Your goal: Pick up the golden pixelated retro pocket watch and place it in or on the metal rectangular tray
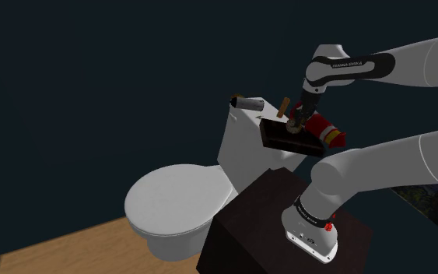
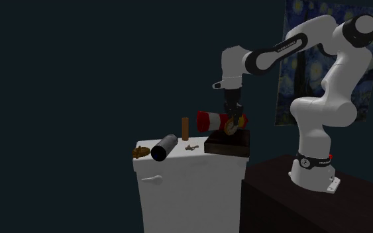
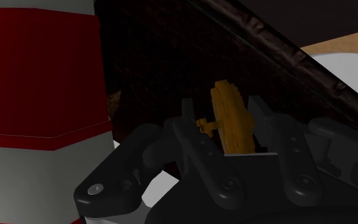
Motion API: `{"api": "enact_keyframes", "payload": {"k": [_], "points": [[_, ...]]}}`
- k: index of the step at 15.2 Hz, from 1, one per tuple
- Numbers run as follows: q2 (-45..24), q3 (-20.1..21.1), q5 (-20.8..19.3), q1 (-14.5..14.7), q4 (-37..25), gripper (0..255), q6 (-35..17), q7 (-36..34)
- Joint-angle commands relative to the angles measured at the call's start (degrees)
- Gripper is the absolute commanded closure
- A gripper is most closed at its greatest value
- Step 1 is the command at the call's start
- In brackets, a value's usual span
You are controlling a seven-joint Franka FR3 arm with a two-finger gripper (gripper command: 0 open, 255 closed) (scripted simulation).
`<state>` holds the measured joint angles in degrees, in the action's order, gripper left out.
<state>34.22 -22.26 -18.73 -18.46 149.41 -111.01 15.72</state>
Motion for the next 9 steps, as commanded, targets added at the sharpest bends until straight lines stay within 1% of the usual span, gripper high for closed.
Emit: {"api": "enact_keyframes", "payload": {"k": [1, 2, 7, 9], "points": [[0.0, 0.0, 0.0, 0.0, 0.01, 255, -0.01, 0.0], [0.0, 0.0, 0.0, 0.0, 0.01, 0, -0.01, 0.0], [0.0, 0.0, 0.0, 0.0, 0.01, 0, -0.01, 0.0], [0.85, 1.01, 0.9, 0.4, -3.23, 0, 4.09, 0.14]]}}
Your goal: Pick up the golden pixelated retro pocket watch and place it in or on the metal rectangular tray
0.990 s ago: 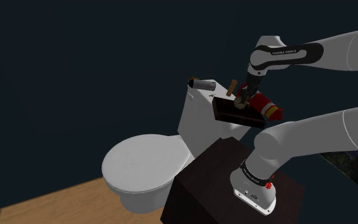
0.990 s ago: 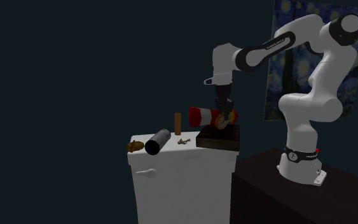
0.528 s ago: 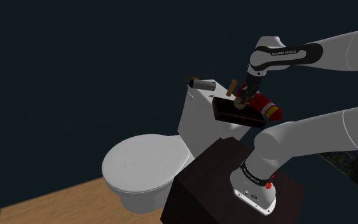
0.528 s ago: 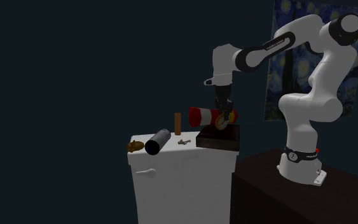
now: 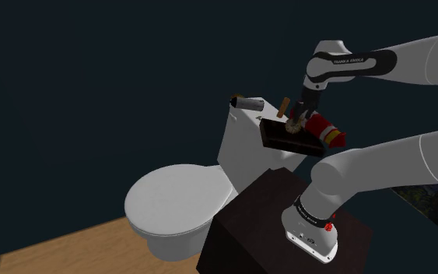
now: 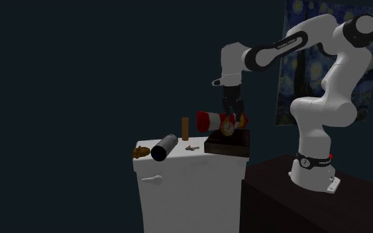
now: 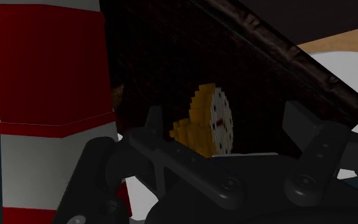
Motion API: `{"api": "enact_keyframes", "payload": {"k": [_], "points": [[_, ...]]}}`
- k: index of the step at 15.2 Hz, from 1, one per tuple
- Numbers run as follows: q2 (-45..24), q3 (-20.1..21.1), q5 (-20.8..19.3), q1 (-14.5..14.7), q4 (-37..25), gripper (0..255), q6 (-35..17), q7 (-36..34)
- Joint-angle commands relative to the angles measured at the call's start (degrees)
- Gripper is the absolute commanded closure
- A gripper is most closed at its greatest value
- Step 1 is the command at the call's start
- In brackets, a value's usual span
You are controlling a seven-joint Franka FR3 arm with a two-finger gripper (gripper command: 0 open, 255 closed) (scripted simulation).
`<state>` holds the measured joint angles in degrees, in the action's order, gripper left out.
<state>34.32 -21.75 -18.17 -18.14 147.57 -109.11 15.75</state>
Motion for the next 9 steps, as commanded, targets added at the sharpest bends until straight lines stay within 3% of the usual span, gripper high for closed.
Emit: {"api": "enact_keyframes", "payload": {"k": [1, 9], "points": [[1.01, 0.98, 0.77, 0.28, -3.09, 0, 4.17, 0.19], [1.14, 1.36, 1.11, 0.42, -4.48, 0, 5.7, 0.26]]}}
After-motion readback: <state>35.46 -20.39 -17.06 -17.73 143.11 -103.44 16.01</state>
